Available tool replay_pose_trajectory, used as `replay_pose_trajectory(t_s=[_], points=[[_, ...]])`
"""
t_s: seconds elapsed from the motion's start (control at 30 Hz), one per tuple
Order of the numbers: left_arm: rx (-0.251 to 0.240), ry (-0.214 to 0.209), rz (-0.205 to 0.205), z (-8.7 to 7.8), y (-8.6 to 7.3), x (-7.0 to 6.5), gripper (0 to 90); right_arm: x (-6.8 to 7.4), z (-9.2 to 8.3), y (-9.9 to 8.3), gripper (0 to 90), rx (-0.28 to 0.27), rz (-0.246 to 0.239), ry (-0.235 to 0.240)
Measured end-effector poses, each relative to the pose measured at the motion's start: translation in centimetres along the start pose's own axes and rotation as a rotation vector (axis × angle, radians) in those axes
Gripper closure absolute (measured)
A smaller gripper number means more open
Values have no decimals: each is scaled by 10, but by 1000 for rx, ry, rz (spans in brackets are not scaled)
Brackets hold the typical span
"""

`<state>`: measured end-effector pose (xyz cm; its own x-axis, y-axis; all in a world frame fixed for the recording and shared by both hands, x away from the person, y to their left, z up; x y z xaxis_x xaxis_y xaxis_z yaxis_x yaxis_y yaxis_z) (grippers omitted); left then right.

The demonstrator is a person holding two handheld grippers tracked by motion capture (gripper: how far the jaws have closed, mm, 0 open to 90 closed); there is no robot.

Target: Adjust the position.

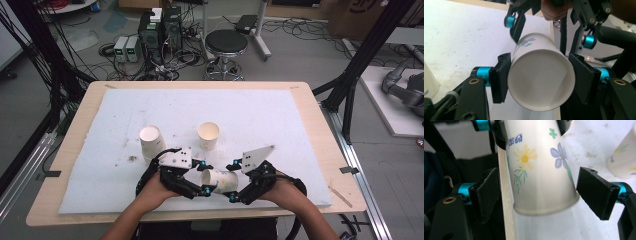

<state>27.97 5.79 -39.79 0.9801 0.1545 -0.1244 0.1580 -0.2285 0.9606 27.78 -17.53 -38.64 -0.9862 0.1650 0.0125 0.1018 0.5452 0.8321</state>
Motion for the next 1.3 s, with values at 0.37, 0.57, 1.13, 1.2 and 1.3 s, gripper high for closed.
replay_pose_trajectory(t_s=[0.37, 0.57, 1.13, 1.2, 1.3], points=[[-116, 23, -13, -10, -7, 0, 372, 3, -20, -13, 200, -215, 35, -71], [-164, 29, -17, -13, -12, -1, 372, 5, -23, -26, 201, -306, 51, -100], [-275, 15, -1, -21, -8, -4, 372, 6, -27, -42, 203, -389, 73, -84], [-278, 12, 2, -22, -8, -5, 373, 6, -26, -42, 203, -390, 77, -79], [-281, 6, 4, -21, -7, -5, 372, 6, -25, -42, 203, -390, 75, -74]])
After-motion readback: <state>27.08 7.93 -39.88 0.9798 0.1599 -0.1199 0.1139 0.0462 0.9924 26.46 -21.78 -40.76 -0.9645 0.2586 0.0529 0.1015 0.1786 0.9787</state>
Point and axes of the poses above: each handheld gripper's, and its own axes: z roughly forward along the jaws, y roughly out of its top, x roughly to its left, the point moved 2 cm from there along z, roughly forward along the jaws, and after that the axes turned 9 degrees about -x, right-handed, at the moved point
